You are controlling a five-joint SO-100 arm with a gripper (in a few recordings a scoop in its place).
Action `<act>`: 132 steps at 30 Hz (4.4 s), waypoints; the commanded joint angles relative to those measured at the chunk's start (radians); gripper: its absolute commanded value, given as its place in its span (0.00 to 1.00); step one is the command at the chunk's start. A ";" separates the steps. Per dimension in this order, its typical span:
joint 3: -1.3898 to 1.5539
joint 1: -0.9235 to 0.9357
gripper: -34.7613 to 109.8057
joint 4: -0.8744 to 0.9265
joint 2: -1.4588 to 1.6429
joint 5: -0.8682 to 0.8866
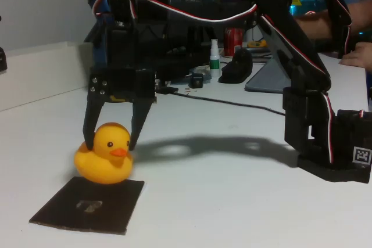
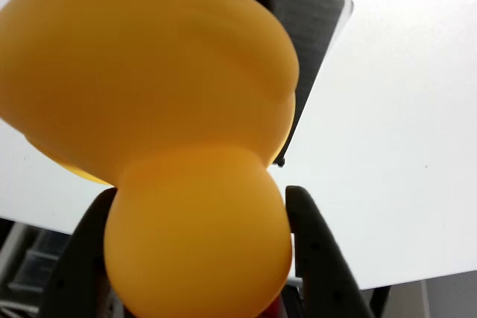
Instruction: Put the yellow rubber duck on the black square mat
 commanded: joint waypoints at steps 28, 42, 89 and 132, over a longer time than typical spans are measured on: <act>-0.049 -0.091 0.43 0.014 -0.031 -0.002; -0.040 -0.103 0.60 0.018 0.046 -0.002; 0.801 0.313 0.32 0.130 1.325 0.046; 2.042 0.482 0.25 -0.531 1.980 0.032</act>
